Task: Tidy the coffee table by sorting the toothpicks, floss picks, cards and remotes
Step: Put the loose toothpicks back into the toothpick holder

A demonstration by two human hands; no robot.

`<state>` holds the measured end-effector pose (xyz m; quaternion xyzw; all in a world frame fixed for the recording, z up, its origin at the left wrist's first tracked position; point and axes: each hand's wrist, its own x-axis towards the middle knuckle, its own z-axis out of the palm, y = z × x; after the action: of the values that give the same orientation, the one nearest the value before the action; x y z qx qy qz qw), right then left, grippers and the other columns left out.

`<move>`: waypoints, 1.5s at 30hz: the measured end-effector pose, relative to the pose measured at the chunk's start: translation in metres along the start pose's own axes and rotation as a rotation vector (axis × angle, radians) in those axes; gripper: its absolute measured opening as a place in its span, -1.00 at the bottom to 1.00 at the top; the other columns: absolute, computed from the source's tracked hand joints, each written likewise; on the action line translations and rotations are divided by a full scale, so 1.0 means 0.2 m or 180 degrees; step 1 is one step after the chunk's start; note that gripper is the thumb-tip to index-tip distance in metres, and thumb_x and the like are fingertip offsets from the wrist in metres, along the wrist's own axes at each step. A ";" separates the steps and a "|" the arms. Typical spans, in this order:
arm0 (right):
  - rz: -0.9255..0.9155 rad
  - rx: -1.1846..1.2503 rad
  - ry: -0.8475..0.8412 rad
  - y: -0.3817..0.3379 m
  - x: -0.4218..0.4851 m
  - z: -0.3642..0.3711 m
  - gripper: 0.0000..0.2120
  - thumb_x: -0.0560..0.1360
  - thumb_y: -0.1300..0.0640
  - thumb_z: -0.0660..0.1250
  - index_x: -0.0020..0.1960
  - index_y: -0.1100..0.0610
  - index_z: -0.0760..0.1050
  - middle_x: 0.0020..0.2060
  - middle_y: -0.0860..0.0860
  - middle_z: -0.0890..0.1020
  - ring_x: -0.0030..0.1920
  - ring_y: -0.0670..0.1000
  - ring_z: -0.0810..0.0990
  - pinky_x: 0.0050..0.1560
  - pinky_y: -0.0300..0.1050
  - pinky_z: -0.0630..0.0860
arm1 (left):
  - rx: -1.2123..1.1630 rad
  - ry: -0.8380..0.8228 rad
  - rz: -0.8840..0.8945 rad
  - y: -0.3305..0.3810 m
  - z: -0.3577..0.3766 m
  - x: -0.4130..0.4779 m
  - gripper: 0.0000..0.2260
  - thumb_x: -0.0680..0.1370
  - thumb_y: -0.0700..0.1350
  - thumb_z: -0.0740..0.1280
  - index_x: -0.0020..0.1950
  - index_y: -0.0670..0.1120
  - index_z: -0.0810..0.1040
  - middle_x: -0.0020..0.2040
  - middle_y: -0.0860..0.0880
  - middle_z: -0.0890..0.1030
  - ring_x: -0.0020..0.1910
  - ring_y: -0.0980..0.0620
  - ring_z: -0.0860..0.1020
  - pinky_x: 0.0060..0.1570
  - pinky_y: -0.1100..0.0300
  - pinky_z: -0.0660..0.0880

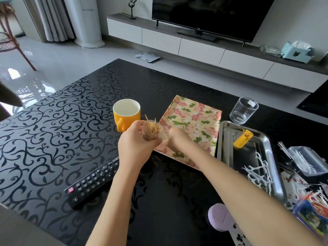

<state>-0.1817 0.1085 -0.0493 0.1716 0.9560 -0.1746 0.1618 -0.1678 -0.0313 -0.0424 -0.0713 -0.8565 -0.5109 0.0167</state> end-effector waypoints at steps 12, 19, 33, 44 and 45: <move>-0.1200 0.2783 0.2278 0.21 -0.44 -0.11 -0.83 0.57 0.18 0.23 -0.16 0.23 0.44 -0.39 -0.01 0.45 -0.39 -0.12 0.40 -0.37 -0.31 0.37 | -0.0106 -0.0887 0.0278 0.11 0.15 -0.14 -0.54 0.23 -0.01 0.59 0.01 0.13 0.45 -0.14 0.26 0.52 -0.05 0.15 0.55 -0.03 0.20 0.51; -0.1233 0.1395 0.2194 0.32 -0.49 -0.01 -0.90 0.43 0.18 0.39 -0.23 0.02 0.54 -0.30 -0.21 0.45 -0.22 -0.20 0.44 -0.22 -0.39 0.35 | -0.0015 -0.0896 0.0524 0.13 0.21 -0.18 -0.58 0.17 0.01 0.59 -0.07 0.00 0.54 -0.16 0.12 0.62 -0.12 0.13 0.58 -0.07 0.06 0.55; -0.0730 0.1519 0.1159 0.37 -0.61 -0.19 -0.70 0.39 -0.10 0.44 0.08 -0.05 0.51 -0.34 -0.09 0.55 -0.40 -0.21 0.48 -0.32 -0.37 0.45 | 0.0601 -0.0572 0.1456 0.14 0.28 -0.24 -0.65 0.21 0.13 0.55 -0.12 0.02 0.60 -0.29 0.12 0.59 -0.27 0.14 0.45 -0.28 0.44 0.27; -0.0868 0.1363 0.2284 0.42 -0.57 -0.12 -0.85 0.46 0.08 0.40 -0.24 0.12 0.63 -0.37 -0.09 0.59 -0.32 -0.12 0.53 -0.30 -0.23 0.46 | 0.0100 -0.1085 0.0783 0.19 0.28 -0.28 -0.45 0.22 0.17 0.55 0.18 0.15 0.56 -0.07 0.21 0.64 -0.10 0.29 0.56 -0.06 0.31 0.51; -0.0906 0.1389 0.2412 0.43 -0.58 -0.12 -0.86 0.45 0.07 0.42 -0.23 0.12 0.64 -0.35 -0.08 0.59 -0.31 -0.11 0.53 -0.29 -0.20 0.47 | -0.0079 -0.1159 0.0678 0.19 0.28 -0.28 -0.46 0.21 0.16 0.56 0.16 0.16 0.57 -0.10 0.23 0.64 -0.11 0.32 0.55 -0.08 0.32 0.52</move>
<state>-0.0519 0.1629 -0.0096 0.1203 0.9027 -0.3172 -0.2647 -0.1053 0.0291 -0.0411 -0.2528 -0.8266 -0.4955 -0.0854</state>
